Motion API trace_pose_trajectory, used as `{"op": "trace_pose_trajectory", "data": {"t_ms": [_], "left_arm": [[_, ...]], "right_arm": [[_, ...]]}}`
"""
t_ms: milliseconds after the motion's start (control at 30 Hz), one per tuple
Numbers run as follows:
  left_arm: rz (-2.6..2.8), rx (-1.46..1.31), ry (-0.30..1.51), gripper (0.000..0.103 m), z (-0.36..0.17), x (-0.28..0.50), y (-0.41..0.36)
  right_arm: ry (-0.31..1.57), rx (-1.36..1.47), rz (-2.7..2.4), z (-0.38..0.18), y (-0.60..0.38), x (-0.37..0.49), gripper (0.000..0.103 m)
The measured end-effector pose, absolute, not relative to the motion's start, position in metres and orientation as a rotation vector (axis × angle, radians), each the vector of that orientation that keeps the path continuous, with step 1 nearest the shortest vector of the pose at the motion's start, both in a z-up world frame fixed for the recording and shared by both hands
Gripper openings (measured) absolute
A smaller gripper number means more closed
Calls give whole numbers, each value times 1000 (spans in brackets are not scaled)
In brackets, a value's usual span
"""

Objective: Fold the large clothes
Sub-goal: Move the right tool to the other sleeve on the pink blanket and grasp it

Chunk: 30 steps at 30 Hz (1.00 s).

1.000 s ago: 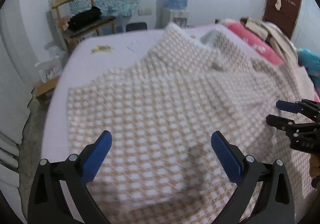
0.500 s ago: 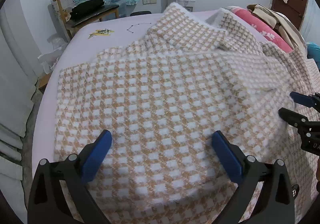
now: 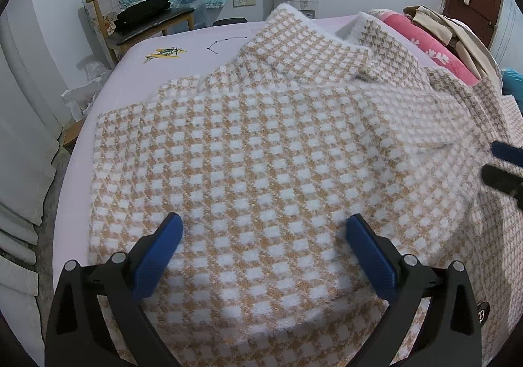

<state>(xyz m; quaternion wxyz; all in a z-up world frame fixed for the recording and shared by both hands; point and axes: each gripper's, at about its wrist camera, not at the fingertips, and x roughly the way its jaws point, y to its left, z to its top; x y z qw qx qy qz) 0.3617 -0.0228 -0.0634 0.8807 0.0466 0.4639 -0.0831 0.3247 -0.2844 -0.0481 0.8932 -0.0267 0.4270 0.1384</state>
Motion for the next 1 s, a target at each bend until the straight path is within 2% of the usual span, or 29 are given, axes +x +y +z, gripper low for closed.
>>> {"op": "trace_pose_trajectory", "data": {"t_ms": [233,467,633,833,1000], "left_arm": [[-173,98,976,99,-65,363,-24],[-174,100,988,99,-63,365,-24],[-173,101,990,99,-64,365,-24],[-173,102,993,99,-64,366,-26],[-175,103,993,99,-64,367,-26]], "right_arm": [[845,81,187,-12,-368,322,68],[803,344,-61,11,-521,324,68],[821,518,-223,1,-627,327,68],[789,732,-332,-25,-701,323,68],[795,843,-393,-49,-731,334,57]]}}
